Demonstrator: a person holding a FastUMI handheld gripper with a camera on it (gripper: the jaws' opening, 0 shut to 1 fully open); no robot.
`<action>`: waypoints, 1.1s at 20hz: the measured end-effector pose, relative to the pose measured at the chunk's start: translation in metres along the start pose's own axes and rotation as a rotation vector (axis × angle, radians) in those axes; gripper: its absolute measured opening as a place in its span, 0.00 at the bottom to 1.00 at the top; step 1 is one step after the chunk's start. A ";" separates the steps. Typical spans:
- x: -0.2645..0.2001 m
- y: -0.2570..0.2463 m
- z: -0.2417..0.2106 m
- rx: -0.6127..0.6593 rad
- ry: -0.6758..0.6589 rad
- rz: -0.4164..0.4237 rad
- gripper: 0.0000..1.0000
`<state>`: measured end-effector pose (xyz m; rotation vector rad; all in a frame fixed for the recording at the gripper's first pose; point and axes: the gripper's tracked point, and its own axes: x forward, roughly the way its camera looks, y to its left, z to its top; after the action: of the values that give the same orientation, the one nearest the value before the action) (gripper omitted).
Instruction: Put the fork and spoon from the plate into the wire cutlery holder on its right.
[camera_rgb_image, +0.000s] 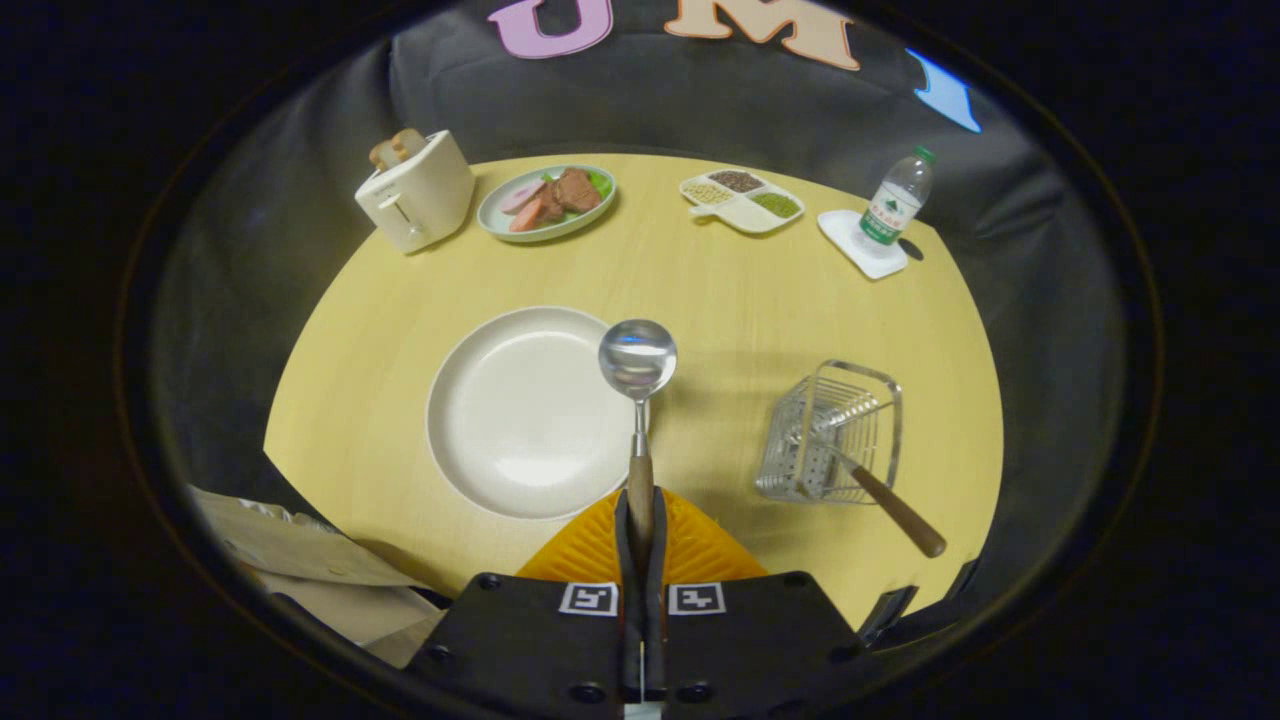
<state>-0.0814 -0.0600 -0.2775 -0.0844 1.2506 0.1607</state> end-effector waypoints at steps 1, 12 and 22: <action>-0.003 -0.008 -0.001 0.001 0.002 -0.013 0.05; -0.023 -0.078 -0.019 0.058 0.026 -0.117 0.05; -0.018 -0.104 -0.035 0.086 0.059 -0.164 0.08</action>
<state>-0.1027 -0.1695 -0.2741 -0.1175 1.3015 -0.0372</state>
